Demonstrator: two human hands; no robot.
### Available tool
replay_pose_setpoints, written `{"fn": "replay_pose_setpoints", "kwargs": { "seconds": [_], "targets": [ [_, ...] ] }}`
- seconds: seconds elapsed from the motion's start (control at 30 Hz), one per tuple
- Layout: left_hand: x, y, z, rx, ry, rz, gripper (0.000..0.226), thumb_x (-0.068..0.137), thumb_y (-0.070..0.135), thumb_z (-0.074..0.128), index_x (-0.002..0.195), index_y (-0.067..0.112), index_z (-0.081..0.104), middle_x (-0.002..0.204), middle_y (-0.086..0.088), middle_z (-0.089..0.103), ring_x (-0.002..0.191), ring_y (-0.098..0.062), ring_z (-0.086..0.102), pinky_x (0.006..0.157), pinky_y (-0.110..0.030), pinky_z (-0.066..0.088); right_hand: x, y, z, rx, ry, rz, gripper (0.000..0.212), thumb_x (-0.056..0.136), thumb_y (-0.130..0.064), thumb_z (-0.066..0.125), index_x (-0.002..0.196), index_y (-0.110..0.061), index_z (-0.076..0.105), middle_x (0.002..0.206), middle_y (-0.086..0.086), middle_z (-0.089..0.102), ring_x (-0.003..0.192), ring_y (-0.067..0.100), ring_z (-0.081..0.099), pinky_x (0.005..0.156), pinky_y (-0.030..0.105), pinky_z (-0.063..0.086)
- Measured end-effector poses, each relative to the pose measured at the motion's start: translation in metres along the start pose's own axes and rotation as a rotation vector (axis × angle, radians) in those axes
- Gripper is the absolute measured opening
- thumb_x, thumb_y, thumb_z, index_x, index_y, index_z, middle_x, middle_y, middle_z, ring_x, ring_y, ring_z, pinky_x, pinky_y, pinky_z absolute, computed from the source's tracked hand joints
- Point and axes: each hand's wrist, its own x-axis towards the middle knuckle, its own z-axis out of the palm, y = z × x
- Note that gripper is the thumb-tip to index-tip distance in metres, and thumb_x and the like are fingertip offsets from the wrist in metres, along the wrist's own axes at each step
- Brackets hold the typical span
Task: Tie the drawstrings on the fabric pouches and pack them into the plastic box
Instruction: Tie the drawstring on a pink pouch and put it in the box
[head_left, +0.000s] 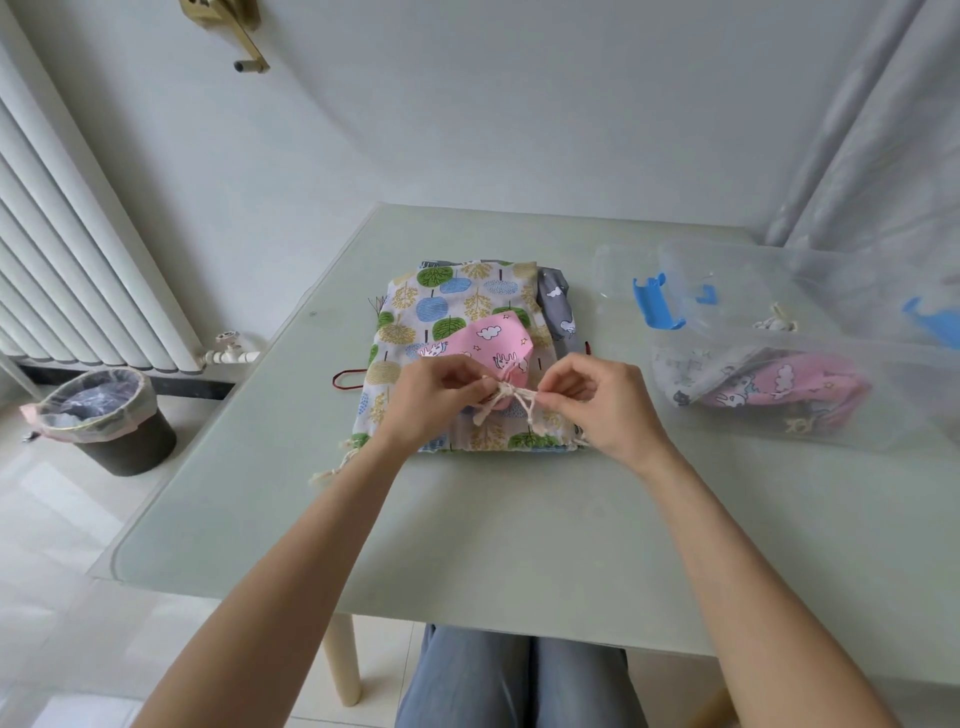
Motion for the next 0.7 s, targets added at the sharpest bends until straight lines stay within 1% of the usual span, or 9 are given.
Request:
{"fn": "replay_pose_setpoints", "kwargs": {
  "seconds": [0.07, 0.13, 0.2, 0.27, 0.37, 0.47, 0.57, 0.63, 0.7],
  "targets": [
    [-0.002, -0.003, 0.006, -0.022, 0.016, -0.041, 0.011, 0.081, 0.017, 0.072, 0.073, 0.024, 0.069, 0.074, -0.004, 0.071, 0.070, -0.018, 0.066, 0.077, -0.039, 0.054, -0.005, 0.000, -0.001, -0.041, -0.001, -0.008, 0.014, 0.072, -0.004, 0.077, 0.073, -0.014, 0.067, 0.066, -0.003, 0.067, 0.059, 0.003, 0.059, 0.063, 0.012, 0.048],
    [-0.006, -0.002, 0.010, 0.023, -0.013, 0.026, 0.008, 0.081, 0.019, 0.072, 0.075, 0.024, 0.070, 0.073, 0.000, 0.071, 0.066, -0.009, 0.064, 0.071, -0.032, 0.052, -0.009, 0.001, -0.005, -0.087, -0.010, 0.014, 0.014, 0.075, -0.005, 0.075, 0.081, -0.015, 0.067, 0.068, -0.005, 0.066, 0.061, 0.006, 0.061, 0.065, 0.015, 0.048],
    [-0.009, 0.004, 0.006, 0.088, -0.092, 0.134, 0.006, 0.084, 0.021, 0.069, 0.088, 0.022, 0.074, 0.078, 0.005, 0.072, 0.065, 0.003, 0.062, 0.068, -0.019, 0.050, -0.012, 0.000, -0.012, -0.152, -0.060, 0.008, 0.020, 0.081, -0.011, 0.070, 0.096, -0.022, 0.065, 0.080, -0.007, 0.064, 0.072, 0.009, 0.062, 0.070, 0.019, 0.050],
    [-0.004, 0.008, -0.007, 0.165, -0.139, 0.167, 0.019, 0.088, 0.025, 0.063, 0.106, 0.024, 0.070, 0.089, 0.011, 0.071, 0.073, 0.008, 0.062, 0.070, -0.012, 0.048, -0.011, -0.002, -0.016, -0.223, -0.154, -0.027, 0.030, 0.084, -0.024, 0.067, 0.111, -0.034, 0.058, 0.102, -0.012, 0.056, 0.090, 0.004, 0.058, 0.079, 0.023, 0.049],
    [0.021, 0.007, -0.029, 0.265, -0.042, 0.164, 0.027, 0.092, 0.030, 0.056, 0.119, 0.032, 0.060, 0.102, 0.012, 0.068, 0.090, 0.004, 0.061, 0.082, -0.019, 0.050, -0.005, -0.009, -0.015, -0.464, -0.297, -0.036, 0.057, 0.078, -0.042, 0.070, 0.128, -0.047, 0.043, 0.132, -0.016, 0.033, 0.107, 0.003, 0.046, 0.087, 0.028, 0.044],
    [0.054, -0.004, -0.028, 0.426, -0.021, 0.041, 0.046, 0.092, 0.035, 0.055, 0.135, 0.022, 0.045, 0.125, -0.003, 0.061, 0.109, -0.015, 0.058, 0.093, -0.032, 0.047, 0.010, -0.012, -0.006, -0.703, -0.369, -0.062, 0.061, 0.080, -0.044, 0.068, 0.133, -0.048, 0.039, 0.142, -0.010, 0.028, 0.110, 0.011, 0.049, 0.087, 0.034, 0.046],
    [0.077, -0.010, -0.014, 0.696, -0.188, -0.099, 0.063, 0.090, 0.046, 0.053, 0.143, 0.017, 0.034, 0.132, -0.007, 0.056, 0.111, -0.024, 0.057, 0.084, -0.032, 0.047, 0.024, -0.011, -0.001, -0.725, -0.366, -0.116, 0.036, 0.083, -0.035, 0.067, 0.118, -0.032, 0.059, 0.123, -0.005, 0.053, 0.096, 0.018, 0.059, 0.076, 0.034, 0.048],
    [0.085, -0.010, -0.009, 0.767, -0.197, -0.110, 0.058, 0.088, 0.049, 0.055, 0.136, 0.017, 0.044, 0.123, -0.005, 0.060, 0.104, -0.023, 0.059, 0.077, -0.029, 0.048, 0.031, -0.011, -0.002, -0.647, -0.311, -0.127, 0.010, 0.083, -0.035, 0.067, 0.085, -0.027, 0.062, 0.083, -0.005, 0.061, 0.070, 0.015, 0.058, 0.062, 0.033, 0.042],
    [0.089, -0.006, -0.010, 0.786, -0.191, -0.081, 0.036, 0.090, 0.046, 0.053, 0.108, 0.016, 0.061, 0.099, -0.004, 0.064, 0.086, -0.021, 0.057, 0.062, -0.024, 0.040, 0.036, -0.009, -0.005, -0.556, -0.213, -0.081, 0.031, 0.084, -0.040, 0.066, 0.067, -0.021, 0.047, 0.057, -0.006, 0.050, 0.051, 0.011, 0.046, 0.055, 0.034, 0.037]
  ]
}}
